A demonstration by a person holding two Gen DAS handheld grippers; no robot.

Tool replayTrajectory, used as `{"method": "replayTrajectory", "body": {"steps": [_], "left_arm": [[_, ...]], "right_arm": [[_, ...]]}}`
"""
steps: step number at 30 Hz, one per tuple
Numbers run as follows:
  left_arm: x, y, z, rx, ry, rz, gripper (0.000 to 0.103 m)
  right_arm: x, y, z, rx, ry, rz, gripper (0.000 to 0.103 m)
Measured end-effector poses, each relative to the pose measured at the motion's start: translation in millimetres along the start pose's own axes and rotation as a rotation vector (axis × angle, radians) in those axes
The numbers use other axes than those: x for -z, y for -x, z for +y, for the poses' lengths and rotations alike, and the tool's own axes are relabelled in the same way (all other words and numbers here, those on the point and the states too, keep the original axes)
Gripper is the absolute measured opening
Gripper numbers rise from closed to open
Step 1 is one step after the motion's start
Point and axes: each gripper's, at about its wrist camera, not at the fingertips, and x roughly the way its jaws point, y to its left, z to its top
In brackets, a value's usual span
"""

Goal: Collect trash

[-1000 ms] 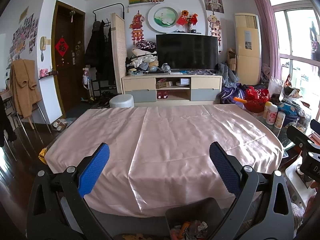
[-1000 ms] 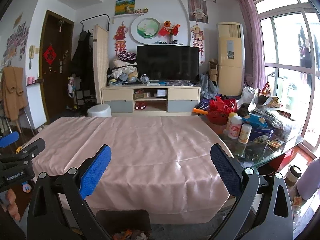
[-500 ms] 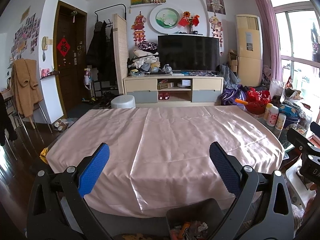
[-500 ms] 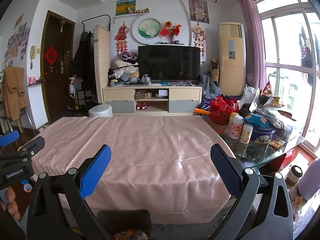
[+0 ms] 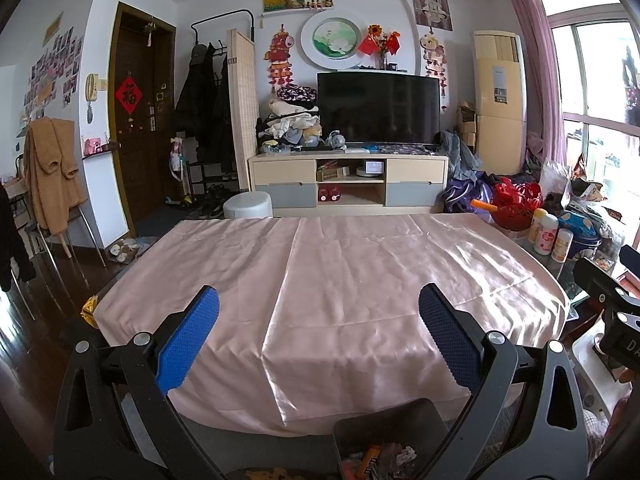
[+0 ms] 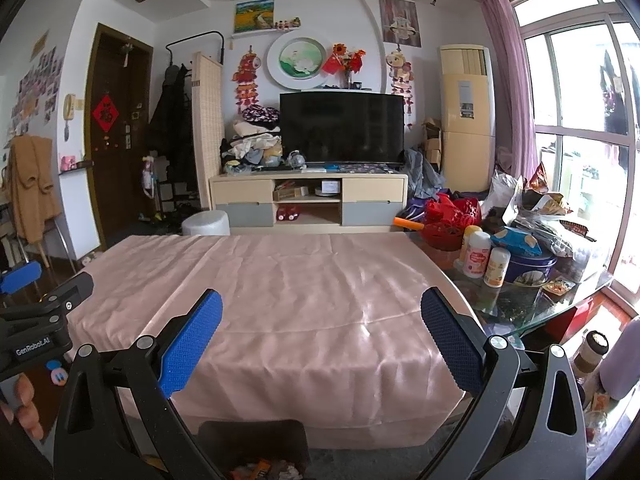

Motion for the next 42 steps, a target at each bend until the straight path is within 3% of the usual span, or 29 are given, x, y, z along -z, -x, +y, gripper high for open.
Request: {"method": "replayTrajectory", "body": {"steps": [42], "left_arm": [[-5.9,3.9,-6.7,-0.008,0.009,-0.013,0.095]], "right_arm": [[-2.9,4.4,4.4,-0.01,-0.006,-0.009,0.1]]}}
